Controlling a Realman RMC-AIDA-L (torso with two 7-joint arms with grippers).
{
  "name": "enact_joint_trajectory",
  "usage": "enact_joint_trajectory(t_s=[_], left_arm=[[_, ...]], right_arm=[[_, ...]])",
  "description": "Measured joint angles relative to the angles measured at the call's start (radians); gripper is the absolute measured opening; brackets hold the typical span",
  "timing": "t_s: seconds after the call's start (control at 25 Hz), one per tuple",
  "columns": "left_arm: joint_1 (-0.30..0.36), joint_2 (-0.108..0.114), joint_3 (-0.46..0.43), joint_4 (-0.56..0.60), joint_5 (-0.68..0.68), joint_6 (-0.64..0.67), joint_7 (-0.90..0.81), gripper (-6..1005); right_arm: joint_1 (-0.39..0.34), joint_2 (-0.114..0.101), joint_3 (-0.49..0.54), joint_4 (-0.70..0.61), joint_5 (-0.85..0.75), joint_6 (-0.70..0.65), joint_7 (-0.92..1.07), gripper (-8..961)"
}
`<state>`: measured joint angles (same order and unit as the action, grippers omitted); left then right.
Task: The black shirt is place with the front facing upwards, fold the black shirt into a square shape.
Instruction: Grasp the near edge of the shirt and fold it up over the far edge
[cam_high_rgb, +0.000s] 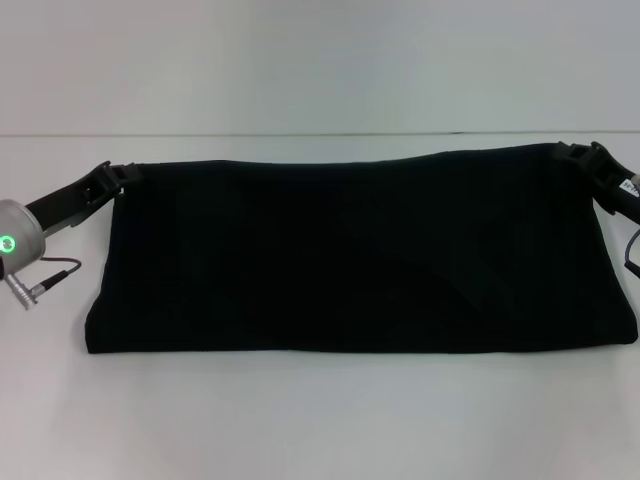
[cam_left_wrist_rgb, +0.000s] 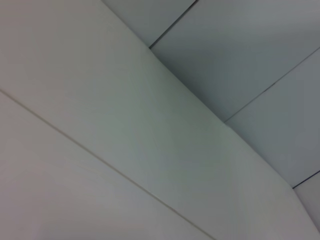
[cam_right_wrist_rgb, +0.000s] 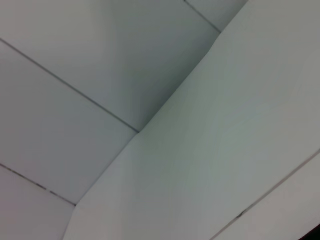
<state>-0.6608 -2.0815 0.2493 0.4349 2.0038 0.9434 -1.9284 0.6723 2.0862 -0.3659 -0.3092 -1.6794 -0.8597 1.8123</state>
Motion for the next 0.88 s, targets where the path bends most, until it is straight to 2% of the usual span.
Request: enact_joint_trajectory(t_s=[0.56, 0.88], left_arm=[[-0.012, -0.022, 0.002, 0.001, -0.021, -0.062, 0.036, 18], [-0.027, -0.052, 0.004, 0.001, -0.075, -0.128, 0.065, 31]], right_arm=[[0.010, 0.008, -0.004, 0.020, 0.053, 0.059, -0.059, 55], [0.037, 0.010, -0.004, 0.030, 0.054, 0.098, -0.118, 73]])
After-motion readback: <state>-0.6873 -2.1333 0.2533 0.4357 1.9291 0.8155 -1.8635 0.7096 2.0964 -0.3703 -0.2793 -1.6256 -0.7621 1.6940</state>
